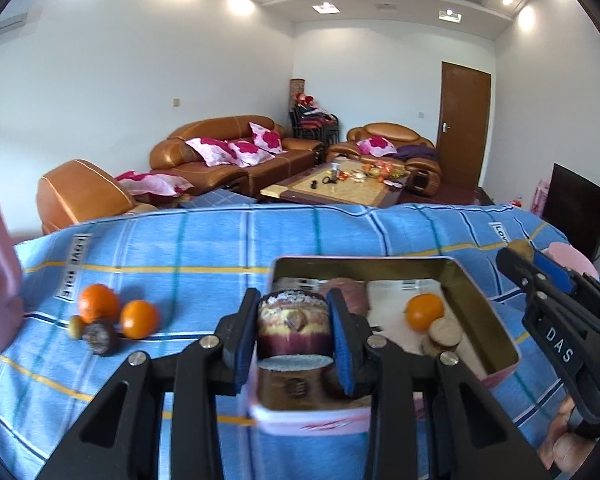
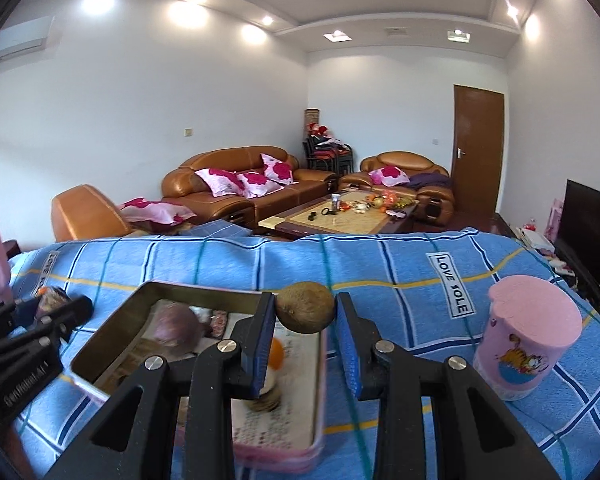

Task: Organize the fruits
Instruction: 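Carry the kiwi and the cylinder over the pink tin with both tools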

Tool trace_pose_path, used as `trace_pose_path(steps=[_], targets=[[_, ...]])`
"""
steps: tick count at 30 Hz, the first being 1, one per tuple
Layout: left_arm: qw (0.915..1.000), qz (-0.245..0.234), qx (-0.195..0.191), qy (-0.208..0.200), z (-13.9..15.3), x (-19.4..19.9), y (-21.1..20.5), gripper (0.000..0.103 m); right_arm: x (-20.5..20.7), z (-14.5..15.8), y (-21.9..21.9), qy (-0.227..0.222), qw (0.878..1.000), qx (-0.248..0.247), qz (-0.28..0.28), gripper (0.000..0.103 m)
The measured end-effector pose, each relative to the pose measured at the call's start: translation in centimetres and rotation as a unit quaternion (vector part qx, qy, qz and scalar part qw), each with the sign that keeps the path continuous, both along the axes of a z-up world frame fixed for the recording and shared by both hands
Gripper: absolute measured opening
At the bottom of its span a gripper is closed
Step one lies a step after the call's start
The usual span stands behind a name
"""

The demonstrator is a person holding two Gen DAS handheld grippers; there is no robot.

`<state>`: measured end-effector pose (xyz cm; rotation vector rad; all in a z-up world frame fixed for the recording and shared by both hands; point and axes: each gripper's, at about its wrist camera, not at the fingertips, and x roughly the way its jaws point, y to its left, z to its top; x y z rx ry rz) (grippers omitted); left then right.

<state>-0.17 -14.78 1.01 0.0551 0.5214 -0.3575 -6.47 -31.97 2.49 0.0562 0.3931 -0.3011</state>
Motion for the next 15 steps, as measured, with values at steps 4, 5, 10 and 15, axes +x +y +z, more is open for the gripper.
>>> trace_pose_path(steps=[4,5,10,15], targets=[[0.9998,-0.014,0.006,0.013,-0.8,0.6,-1.9,0.035,0.9,-0.5,-0.7,0.019,0.999,0.034,0.016,0.032],[0.9998,-0.014,0.007,0.015,-0.9,0.7,-2.2,0.035,1.1,-0.7,-0.7,0.025,0.999,0.038,0.023,0.032],[0.9984,-0.025,0.024,0.044,-1.6,1.9,-3.4,0.035,2.3,-1.2,0.3,0.046,0.997,0.037,0.047,0.033],[0.9973,-0.029,0.026,0.062,-2.0,2.3,-3.4,0.035,3.0,-1.7,0.9,0.061,0.996,0.037,0.062,0.033]])
